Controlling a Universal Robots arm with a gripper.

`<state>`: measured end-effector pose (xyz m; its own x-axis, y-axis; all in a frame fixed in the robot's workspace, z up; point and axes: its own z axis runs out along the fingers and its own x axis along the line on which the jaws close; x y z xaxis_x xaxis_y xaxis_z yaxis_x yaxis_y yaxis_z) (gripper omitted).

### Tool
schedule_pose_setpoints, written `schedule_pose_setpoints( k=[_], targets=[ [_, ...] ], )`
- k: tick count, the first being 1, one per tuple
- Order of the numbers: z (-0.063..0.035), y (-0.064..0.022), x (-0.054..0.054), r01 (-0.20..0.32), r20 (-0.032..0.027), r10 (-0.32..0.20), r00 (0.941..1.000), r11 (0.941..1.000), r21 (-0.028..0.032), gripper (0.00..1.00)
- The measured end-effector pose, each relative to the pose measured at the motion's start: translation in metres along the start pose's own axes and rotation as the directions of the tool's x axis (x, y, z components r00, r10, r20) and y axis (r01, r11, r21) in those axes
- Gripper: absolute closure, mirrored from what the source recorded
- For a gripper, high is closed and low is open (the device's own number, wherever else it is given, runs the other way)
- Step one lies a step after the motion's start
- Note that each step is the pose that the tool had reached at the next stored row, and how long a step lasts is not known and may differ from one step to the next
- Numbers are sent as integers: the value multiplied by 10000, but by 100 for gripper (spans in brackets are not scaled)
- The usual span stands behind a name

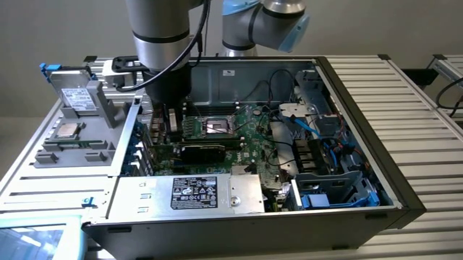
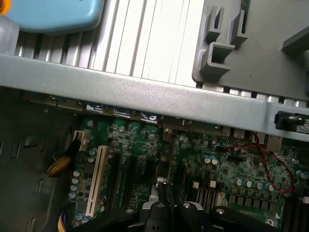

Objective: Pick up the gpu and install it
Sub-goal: 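Press down on the gpu until it lock into place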

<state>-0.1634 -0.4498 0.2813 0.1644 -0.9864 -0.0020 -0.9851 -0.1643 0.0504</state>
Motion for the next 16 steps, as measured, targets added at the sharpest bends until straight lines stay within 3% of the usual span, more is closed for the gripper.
schedule_pose_setpoints(
  k=[16],
  targets=[
    [-10, -690, 125, 2, 3, -2, 10000, 10000, 0, 88]
  ],
)
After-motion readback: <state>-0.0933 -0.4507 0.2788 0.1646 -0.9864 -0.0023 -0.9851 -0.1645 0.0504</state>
